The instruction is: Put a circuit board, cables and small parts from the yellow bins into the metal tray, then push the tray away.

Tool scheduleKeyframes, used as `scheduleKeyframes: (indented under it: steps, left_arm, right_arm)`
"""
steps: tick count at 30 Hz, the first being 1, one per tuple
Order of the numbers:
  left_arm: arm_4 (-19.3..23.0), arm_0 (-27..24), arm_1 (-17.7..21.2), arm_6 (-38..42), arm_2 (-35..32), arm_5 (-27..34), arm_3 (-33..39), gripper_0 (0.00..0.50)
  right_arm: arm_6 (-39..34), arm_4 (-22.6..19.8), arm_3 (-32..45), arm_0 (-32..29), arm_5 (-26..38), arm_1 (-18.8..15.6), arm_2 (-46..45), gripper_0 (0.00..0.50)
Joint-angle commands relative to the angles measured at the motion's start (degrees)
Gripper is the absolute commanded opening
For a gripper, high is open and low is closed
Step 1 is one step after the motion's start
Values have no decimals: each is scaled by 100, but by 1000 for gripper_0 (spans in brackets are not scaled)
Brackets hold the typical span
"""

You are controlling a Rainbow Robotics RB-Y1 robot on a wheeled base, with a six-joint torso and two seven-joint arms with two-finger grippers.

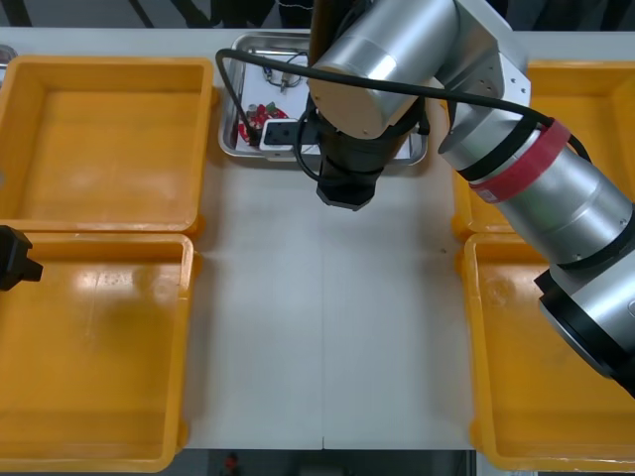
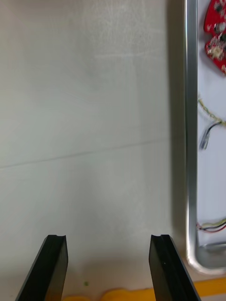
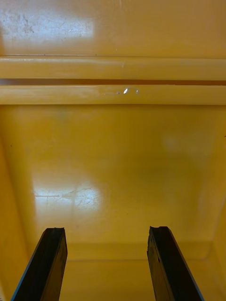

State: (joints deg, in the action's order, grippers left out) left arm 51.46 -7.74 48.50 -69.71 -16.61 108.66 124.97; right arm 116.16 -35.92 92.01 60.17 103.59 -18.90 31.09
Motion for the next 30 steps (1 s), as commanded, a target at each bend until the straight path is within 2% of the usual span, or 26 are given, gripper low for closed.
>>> scheduleKeyframes:
  steps: [1,8,14,20,26,30]
  left_arm:
    - [13,132,168,-552,-70,-56,80,500]
    - [13,132,168,-552,-70,-56,80,500]
    - [13,132,168,-552,-70,-56,80,500]
    - [13,132,168,-552,-70,-56,80,500]
    - [13,132,168,-552,-70,-56,80,500]
    - [13,132,168,-552,-70,-56,80,500]
  right_arm:
    - [-753,85,1038,-541,641,0,-788,500]
    - [-1772,138,2084,-1271,641,-264,-1421,500]
    - [-2915,112,2981,-2088,641,-712,-1799,500]
    - [-3899,59,3534,-2791,641,-1160,-2115,500]
    - [-4725,6,3868,-3143,641,-1442,-2458,500]
    - [-5077,-275,3974,-3424,641,-1688,-2845,500]
